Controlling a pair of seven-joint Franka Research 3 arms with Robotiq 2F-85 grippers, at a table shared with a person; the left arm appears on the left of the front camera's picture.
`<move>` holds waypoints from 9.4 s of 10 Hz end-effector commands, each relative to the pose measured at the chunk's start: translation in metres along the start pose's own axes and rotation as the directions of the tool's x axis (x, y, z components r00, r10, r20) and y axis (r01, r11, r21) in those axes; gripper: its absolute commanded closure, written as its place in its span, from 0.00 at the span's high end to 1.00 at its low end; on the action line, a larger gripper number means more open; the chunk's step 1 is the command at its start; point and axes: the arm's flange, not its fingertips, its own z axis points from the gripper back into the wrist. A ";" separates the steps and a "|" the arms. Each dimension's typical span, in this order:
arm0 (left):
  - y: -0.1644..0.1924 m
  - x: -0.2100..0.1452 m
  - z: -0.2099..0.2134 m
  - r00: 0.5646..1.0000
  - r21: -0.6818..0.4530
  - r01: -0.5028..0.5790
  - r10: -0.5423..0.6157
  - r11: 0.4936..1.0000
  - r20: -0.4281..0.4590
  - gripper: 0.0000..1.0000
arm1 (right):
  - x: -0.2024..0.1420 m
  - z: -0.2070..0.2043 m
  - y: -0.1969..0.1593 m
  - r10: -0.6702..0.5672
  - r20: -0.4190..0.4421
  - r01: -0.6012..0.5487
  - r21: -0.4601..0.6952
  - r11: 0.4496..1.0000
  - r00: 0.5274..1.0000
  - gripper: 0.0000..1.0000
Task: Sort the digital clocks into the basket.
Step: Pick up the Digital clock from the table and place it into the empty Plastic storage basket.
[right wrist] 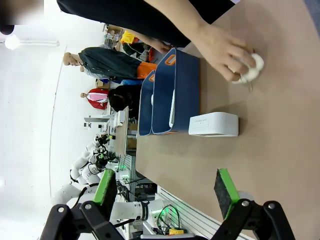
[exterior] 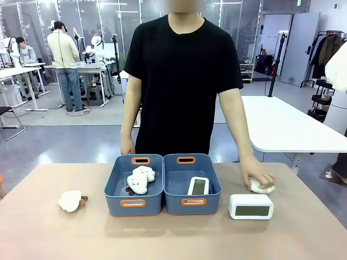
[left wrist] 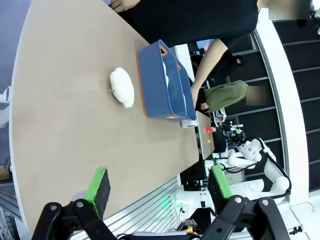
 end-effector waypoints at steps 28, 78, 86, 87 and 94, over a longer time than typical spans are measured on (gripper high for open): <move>-0.010 -0.006 0.000 1.000 -0.010 0.019 -0.019 1.000 -0.008 1.00 | -0.080 -0.279 0.113 0.725 -0.688 -0.955 0.192 0.228 0.035 1.00; -0.010 -0.006 0.000 1.000 -0.010 0.019 -0.019 1.000 -0.008 1.00 | 0.020 -0.194 0.119 0.915 -0.319 -0.953 0.093 0.289 0.247 0.00; -0.010 -0.006 0.000 1.000 -0.010 0.019 -0.019 1.000 -0.008 1.00 | -0.039 -0.478 0.191 0.815 -0.577 -0.959 0.252 0.128 -0.043 0.00; -0.010 -0.006 0.000 1.000 -0.010 0.019 -0.019 1.000 -0.008 1.00 | -0.036 -0.493 0.180 0.812 -0.583 -0.962 0.242 0.123 -0.043 0.00; -0.010 -0.006 0.000 1.000 -0.010 0.019 -0.019 1.000 -0.008 1.00 | -0.020 -0.532 0.127 0.762 -0.647 -0.952 0.235 0.198 -0.001 0.80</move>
